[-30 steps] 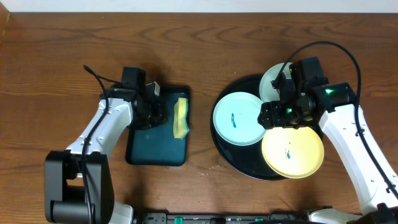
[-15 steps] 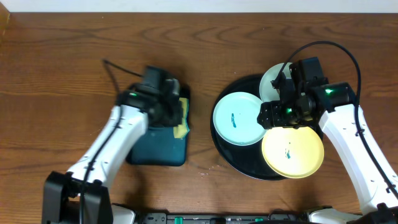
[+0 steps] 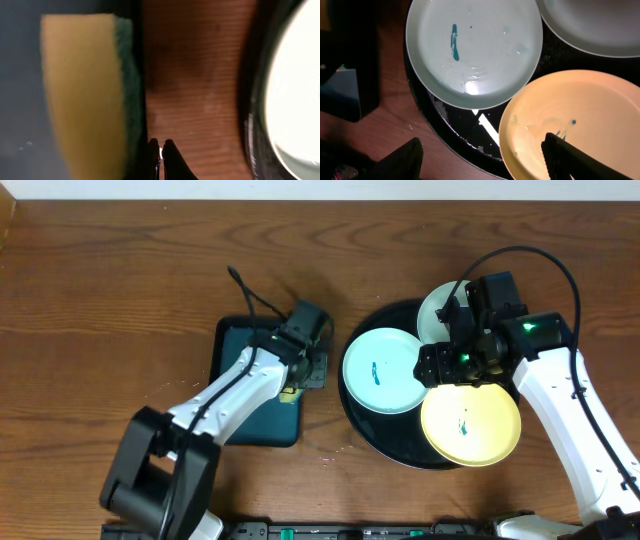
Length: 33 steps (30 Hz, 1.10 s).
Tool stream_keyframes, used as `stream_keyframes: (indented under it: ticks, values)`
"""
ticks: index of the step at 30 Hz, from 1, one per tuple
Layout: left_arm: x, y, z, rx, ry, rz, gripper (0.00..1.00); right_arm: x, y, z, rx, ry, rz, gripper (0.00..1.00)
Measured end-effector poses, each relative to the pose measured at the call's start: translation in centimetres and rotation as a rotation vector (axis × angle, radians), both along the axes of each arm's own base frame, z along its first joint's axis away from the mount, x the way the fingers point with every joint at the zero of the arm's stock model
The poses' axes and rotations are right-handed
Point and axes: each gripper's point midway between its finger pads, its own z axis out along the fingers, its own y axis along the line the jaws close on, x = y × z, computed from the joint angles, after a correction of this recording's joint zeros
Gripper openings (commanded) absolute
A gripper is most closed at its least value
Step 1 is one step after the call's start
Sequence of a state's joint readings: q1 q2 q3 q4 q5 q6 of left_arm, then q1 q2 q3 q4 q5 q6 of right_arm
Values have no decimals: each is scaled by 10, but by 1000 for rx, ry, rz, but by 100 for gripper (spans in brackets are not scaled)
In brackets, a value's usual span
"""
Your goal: Clean dirty plates on tray and stack at the side
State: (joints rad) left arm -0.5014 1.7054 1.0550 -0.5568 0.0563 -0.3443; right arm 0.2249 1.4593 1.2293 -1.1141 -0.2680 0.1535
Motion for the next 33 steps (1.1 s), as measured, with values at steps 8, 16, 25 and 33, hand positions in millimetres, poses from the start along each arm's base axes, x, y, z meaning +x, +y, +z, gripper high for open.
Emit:
stream_keyframes:
  ticks: [8,16,25,33]
  values:
    - [1,18,5,97,-31,27,7,0,0,0,0,1,0,75]
    - [1,30,27,127,-85,45,8,-1,0,0,-1,3,0,75]
    - [3,40,28,183,-105,61,7,-1,0,0,-1,3,0,75]
    - [5,19,29,72,-100,35,8,-1,0,0,-1,3,0,75]
